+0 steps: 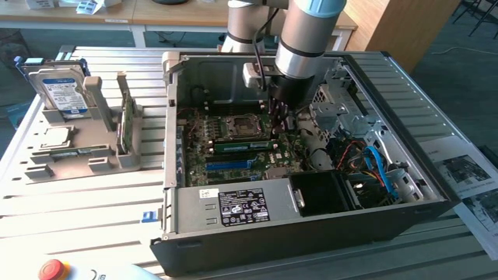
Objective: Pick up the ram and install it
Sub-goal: 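Press down the ram until it locks into place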
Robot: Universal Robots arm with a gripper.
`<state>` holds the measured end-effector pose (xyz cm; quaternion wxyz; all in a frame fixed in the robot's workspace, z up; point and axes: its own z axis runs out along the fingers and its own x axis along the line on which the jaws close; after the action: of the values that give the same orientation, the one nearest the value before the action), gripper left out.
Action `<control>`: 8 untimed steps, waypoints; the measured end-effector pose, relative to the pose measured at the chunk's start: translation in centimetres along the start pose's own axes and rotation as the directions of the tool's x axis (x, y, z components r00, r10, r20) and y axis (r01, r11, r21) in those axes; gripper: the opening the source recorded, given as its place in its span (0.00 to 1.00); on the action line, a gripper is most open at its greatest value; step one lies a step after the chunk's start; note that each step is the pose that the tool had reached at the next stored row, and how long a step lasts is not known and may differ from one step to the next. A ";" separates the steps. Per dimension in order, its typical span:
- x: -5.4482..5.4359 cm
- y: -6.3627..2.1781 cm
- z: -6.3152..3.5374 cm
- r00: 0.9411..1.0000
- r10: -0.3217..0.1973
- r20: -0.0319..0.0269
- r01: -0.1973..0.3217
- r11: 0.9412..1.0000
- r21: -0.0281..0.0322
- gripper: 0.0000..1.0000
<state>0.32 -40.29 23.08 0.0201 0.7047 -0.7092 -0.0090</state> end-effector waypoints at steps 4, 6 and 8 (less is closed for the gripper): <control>0.0 -0.01 0.38 1.000 0.000 0.000 0.000 1.000 0.000 0.11; 0.0 -0.02 0.38 1.000 0.000 0.000 0.000 1.000 0.000 0.11; 0.0 -0.02 0.40 1.000 0.000 0.000 0.000 1.000 0.000 0.11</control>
<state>0.32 -40.29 22.68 0.0201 0.7047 -0.7092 -0.0090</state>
